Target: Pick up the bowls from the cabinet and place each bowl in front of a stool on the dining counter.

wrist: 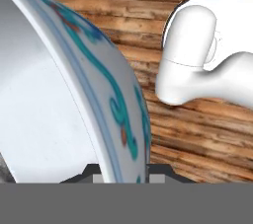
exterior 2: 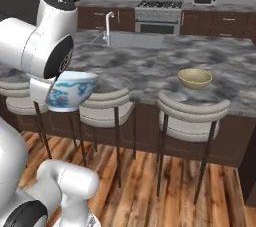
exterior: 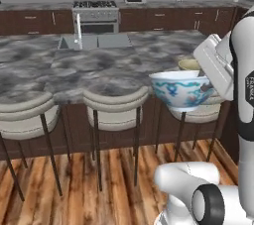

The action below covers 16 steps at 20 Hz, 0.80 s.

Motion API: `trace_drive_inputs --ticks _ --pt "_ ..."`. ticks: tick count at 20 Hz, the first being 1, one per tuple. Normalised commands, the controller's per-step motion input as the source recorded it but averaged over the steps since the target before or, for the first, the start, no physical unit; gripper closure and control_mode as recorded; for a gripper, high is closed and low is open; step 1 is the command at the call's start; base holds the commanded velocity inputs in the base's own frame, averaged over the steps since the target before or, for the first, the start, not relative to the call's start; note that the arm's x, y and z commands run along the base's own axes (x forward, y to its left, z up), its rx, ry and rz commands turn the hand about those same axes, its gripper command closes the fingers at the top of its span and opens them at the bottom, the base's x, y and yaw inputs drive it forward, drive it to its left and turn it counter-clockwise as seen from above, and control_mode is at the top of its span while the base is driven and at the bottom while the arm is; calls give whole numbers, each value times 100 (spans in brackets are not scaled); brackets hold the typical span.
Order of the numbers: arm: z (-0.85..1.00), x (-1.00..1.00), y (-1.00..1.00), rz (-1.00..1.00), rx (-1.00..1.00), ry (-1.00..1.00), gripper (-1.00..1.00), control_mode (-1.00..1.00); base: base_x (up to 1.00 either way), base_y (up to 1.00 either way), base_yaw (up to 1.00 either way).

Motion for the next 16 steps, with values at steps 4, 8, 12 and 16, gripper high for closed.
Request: trace_drive_inputs --ticks 4,8,12,16 --pt "0 0 0 0 0 0 100 100 91 59 -31" --pt "0 0 0 0 0 0 100 100 75 66 -31" --pt "0 0 0 0 0 0 100 100 57 47 -27" --pt "0 0 0 0 0 0 100 100 74 13 -6"
